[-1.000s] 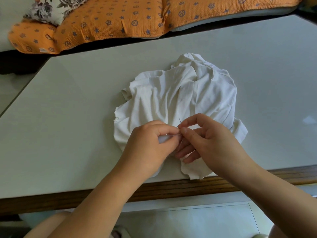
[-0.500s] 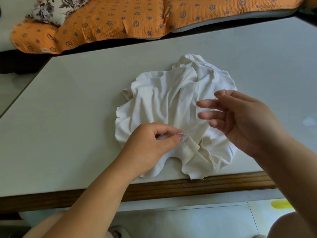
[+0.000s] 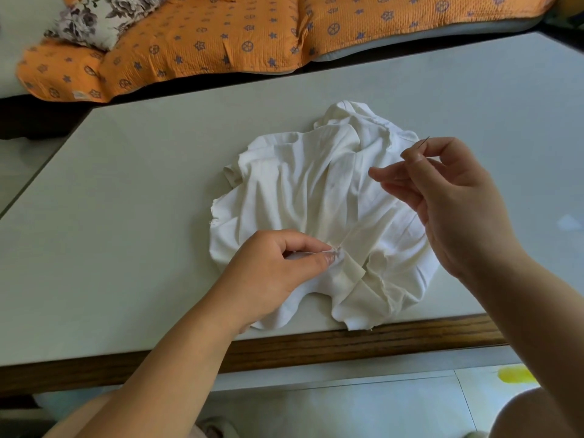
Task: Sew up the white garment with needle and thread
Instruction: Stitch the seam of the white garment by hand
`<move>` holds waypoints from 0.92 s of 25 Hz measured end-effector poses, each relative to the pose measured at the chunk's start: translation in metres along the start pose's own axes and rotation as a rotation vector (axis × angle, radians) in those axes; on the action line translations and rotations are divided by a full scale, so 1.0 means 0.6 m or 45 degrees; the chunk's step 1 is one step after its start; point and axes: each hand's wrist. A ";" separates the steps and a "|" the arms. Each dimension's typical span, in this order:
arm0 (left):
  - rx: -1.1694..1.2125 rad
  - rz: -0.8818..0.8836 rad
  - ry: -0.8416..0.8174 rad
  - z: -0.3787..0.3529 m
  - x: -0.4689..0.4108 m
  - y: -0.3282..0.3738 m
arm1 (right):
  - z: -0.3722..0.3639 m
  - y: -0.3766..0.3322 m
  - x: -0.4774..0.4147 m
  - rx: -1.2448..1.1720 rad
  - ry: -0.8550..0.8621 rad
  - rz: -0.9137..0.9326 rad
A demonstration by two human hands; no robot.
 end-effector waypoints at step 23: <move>-0.128 -0.053 0.069 0.026 -0.001 0.001 | -0.017 -0.016 0.050 0.739 -0.707 -0.357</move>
Point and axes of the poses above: each hand's wrist, its own x-axis away from the middle knuckle, its own z-axis out of the back of the hand, y = z × x, and after that the axes turned 2 degrees about y, right-handed
